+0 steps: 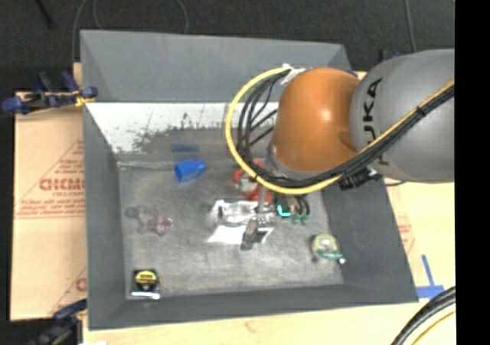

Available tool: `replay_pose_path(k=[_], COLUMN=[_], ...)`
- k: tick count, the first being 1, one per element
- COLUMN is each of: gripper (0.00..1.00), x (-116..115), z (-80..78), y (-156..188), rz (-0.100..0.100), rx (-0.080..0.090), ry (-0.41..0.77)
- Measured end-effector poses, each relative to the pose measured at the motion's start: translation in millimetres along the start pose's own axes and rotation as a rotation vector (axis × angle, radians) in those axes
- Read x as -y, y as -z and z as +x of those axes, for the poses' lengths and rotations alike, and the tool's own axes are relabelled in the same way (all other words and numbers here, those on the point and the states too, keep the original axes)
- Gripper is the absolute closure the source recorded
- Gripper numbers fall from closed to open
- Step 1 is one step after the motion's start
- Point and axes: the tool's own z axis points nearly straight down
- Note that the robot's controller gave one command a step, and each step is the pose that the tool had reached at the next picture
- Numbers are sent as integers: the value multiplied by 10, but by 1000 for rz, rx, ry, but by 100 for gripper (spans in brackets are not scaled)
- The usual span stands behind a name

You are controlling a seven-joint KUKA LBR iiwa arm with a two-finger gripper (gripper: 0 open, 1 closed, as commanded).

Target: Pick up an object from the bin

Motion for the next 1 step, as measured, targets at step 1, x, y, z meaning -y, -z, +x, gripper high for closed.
replay_pose_path(k=[1], gripper=[0], x=[351], z=[-326], y=[-811], rz=[1], rx=[3], ry=[-273])
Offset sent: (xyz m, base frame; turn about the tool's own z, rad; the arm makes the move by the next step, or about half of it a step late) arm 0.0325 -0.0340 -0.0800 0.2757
